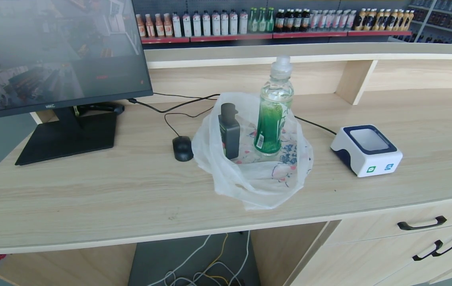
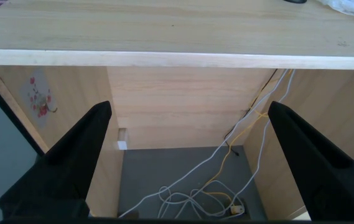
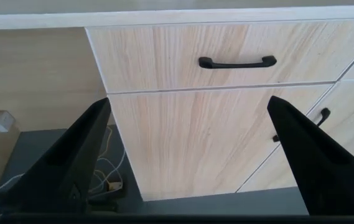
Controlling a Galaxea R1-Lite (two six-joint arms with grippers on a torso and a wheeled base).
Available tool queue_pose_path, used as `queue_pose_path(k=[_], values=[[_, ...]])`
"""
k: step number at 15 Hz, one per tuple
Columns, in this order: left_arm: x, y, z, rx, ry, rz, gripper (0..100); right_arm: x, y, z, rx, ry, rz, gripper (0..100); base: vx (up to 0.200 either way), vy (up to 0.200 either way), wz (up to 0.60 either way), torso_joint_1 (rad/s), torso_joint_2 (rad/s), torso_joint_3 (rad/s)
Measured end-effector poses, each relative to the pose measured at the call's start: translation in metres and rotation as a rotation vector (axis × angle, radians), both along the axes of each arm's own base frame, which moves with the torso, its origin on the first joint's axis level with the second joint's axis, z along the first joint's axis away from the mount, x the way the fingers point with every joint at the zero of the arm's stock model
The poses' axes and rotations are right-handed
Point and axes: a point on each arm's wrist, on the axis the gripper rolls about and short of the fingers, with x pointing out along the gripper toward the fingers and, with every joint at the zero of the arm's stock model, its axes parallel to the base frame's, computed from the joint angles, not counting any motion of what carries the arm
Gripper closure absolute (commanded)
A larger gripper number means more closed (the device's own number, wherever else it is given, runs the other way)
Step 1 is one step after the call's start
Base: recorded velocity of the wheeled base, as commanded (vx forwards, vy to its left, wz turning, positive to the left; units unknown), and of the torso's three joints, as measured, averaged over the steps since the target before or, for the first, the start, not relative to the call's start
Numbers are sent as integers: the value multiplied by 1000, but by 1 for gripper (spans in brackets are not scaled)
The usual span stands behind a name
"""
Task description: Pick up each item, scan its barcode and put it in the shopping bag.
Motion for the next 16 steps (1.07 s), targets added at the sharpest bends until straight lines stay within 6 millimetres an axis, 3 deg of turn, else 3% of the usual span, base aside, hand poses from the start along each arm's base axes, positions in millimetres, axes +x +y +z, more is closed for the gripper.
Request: queue_pose_path(k=[13,16], values=[[0,0,0,-2,0,0,0,0,0,-3,59,28,5,0,0,0,0,0,0,0],[0,0,0,0,0,0,0,0,0,-4,59,28,4,0,-133,0,0,2,6,0]])
